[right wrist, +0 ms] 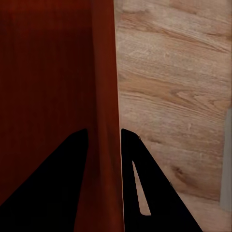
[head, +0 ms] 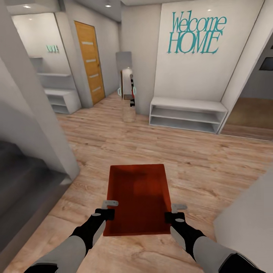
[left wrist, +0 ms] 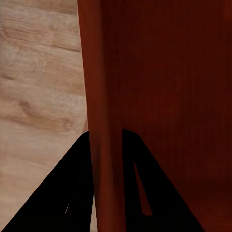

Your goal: Move the two storage containers from the living room to the garage. In the garage, place one container on the floor and stack the other container on top of it (either order is fine).

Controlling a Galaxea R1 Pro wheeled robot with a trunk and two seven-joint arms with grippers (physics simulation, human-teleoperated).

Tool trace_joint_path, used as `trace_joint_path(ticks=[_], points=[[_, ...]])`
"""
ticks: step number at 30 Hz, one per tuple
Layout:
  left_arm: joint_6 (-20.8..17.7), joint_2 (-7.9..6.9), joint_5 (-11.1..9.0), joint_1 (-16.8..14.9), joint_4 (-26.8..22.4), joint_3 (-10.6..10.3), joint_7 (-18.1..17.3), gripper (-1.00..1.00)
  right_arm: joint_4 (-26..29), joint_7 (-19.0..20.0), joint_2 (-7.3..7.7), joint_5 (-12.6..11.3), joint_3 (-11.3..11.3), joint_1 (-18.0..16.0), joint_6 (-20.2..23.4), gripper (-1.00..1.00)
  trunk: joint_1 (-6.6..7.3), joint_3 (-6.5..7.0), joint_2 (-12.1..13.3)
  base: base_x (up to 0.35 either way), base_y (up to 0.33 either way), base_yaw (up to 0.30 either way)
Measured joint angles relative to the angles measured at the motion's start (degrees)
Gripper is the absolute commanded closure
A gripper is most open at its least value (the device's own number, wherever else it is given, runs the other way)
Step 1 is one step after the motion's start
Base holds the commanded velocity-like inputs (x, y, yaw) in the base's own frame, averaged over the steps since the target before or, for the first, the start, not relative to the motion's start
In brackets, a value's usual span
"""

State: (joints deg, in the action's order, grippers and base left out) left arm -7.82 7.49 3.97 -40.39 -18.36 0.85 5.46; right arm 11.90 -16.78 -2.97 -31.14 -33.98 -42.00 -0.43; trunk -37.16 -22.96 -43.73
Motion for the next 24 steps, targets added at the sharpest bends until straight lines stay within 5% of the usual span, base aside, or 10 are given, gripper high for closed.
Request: trace_joint_path(ticks=[24], points=[[0.01,0.01,0.0,0.0,-0.02,0.0,0.0,1.0,0.05,0.01,0.04,-0.15,-0.11,0.0,-0.04,1.0,0.0,0.0,0.0,0.323,0.0,0.0]])
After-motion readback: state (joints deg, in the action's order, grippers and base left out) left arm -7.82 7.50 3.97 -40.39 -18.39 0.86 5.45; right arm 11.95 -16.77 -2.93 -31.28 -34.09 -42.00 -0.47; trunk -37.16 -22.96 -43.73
